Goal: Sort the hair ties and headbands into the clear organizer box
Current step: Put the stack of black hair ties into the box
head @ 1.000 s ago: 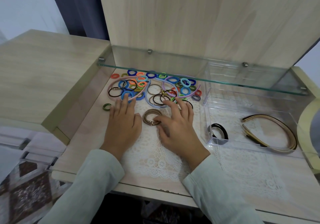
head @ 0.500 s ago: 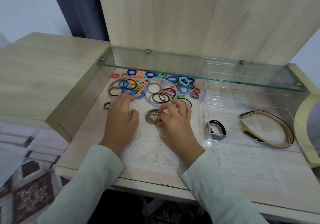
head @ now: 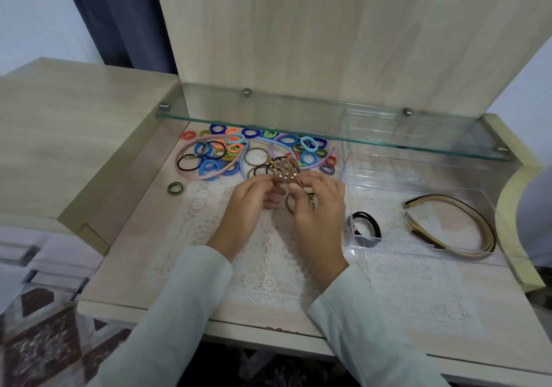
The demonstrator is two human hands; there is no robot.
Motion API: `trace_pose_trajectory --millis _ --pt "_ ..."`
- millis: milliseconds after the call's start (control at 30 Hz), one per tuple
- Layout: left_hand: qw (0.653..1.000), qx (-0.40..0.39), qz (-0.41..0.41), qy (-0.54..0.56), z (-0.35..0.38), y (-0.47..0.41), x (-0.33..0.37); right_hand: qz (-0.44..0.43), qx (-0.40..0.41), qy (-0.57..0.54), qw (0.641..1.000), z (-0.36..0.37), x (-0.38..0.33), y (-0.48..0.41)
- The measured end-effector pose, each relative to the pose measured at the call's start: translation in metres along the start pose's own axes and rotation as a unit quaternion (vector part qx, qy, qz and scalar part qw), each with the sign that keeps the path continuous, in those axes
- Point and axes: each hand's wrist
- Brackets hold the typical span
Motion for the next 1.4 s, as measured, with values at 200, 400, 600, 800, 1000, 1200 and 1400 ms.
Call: trace_pose_trajectory --millis 200,400,600,800,1000,1200,1400 --pt "0.985 -0.06 -0.065 0.149 0.006 -0.009 0.001 0.097 -0.03 -0.043 0.994 0.003 0.002 -0.001" --pt "0.97 -0.077 -0.092 0.211 0.002 -0.012 0.0 0.134 -0.078 -0.071 0.985 0.004 0.005 -0.003" --pt "0.971 -0.076 -0.085 0.21 0.001 -0.008 0.001 0.132 -0.109 -0.072 0.983 0.005 0.005 -0.003" --pt "0.972 -0.084 -0.078 0.206 0.001 -0.007 -0.001 0.118 -0.137 -0.085 0.98 0.006 0.004 0.002" --pt "0.963 -0.102 -0.082 0.235 -0.002 -0.01 -0.002 0.109 -0.147 -0.083 0.98 0.007 0.007 -0.001" --pt "0.965 -0.096 -0.068 0.236 -0.003 -0.009 -0.002 0.112 -0.148 -0.079 0.979 0.008 0.007 0.001" --pt "0.965 -0.084 -0.061 0.24 -0.005 -0.007 -0.003 0.112 -0.146 -0.084 0.979 0.008 0.009 0.001"
Point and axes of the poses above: each hand's wrist, its own y-axis away from the middle knuckle, its own z-axis out of the palm, x = y × z, and after that the axes turned 12 degrees about x, right-handed
